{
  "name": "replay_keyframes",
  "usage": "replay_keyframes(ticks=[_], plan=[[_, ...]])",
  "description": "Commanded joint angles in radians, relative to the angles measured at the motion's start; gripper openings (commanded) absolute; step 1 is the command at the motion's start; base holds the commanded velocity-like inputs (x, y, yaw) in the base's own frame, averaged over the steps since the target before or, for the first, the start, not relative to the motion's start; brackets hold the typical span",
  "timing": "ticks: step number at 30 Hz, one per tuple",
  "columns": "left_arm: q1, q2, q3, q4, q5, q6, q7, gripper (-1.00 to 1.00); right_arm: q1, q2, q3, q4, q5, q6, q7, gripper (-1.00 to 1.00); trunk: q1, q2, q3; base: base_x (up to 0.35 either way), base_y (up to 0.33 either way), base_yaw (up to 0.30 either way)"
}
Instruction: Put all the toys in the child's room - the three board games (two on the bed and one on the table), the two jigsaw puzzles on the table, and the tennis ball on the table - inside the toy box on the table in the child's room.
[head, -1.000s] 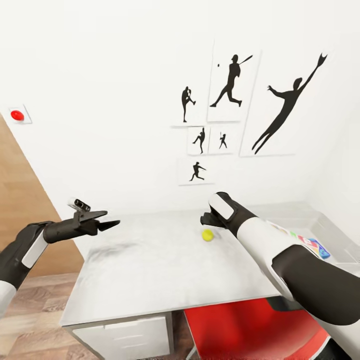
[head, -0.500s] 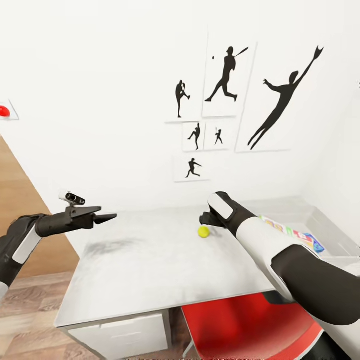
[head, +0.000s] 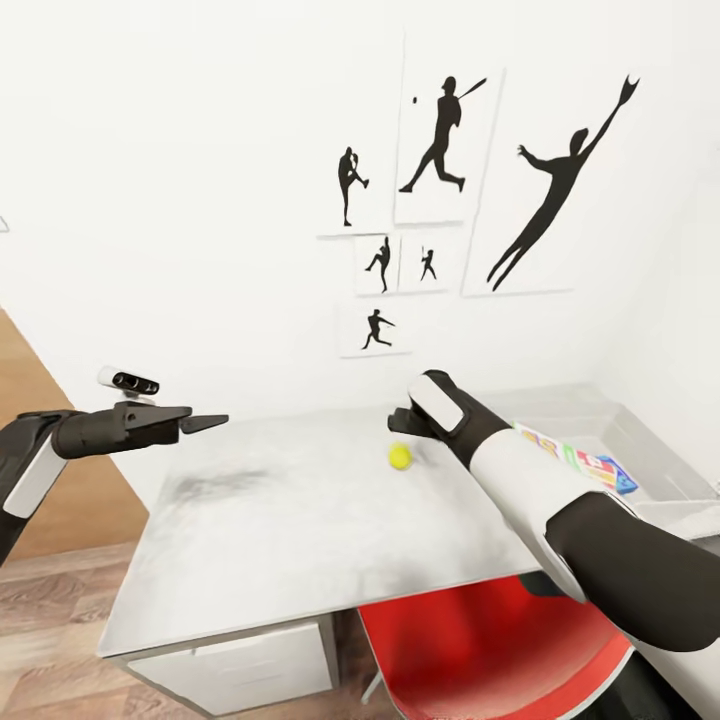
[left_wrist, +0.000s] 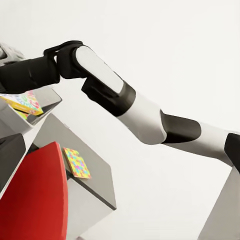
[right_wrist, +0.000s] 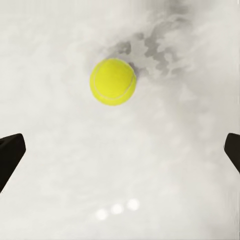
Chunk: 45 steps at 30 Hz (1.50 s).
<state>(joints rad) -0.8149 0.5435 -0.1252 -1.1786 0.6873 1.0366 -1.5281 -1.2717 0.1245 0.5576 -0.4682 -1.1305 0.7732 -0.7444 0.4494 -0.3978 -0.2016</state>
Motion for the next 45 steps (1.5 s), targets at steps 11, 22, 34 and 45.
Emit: replay_keyframes(ticks=[11, 22, 34, 45], plan=[[-0.001, 0.003, -0.001, -0.001, 0.001, 0.011, -0.004, 1.0, -0.002, -0.006, 0.009, -0.054, -0.008, 0.001, -0.006, 1.0, 0.001, -0.002, -0.007, 0.0, 0.0, -0.022], [-0.001, 0.003, 0.001, -0.001, 0.001, 0.011, -0.004, 1.0, -0.002, -0.008, 0.008, -0.052, -0.008, 0.013, -0.006, 1.0, 0.001, -0.002, -0.023, 0.0, 0.0, 0.048], [-0.001, 0.003, 0.001, -0.001, 0.001, 0.011, -0.004, 1.0, -0.002, -0.004, 0.008, -0.055, -0.008, 0.018, -0.006, 1.0, 0.001, -0.002, -0.042, 0.0, 0.0, 0.143], [-0.001, 0.002, 0.002, -0.001, 0.001, 0.011, -0.004, 1.0, -0.007, -0.013, 0.006, -0.054, -0.008, 0.019, -0.006, 1.0, 0.001, -0.002, -0.059, 0.0, 0.0, 0.114]])
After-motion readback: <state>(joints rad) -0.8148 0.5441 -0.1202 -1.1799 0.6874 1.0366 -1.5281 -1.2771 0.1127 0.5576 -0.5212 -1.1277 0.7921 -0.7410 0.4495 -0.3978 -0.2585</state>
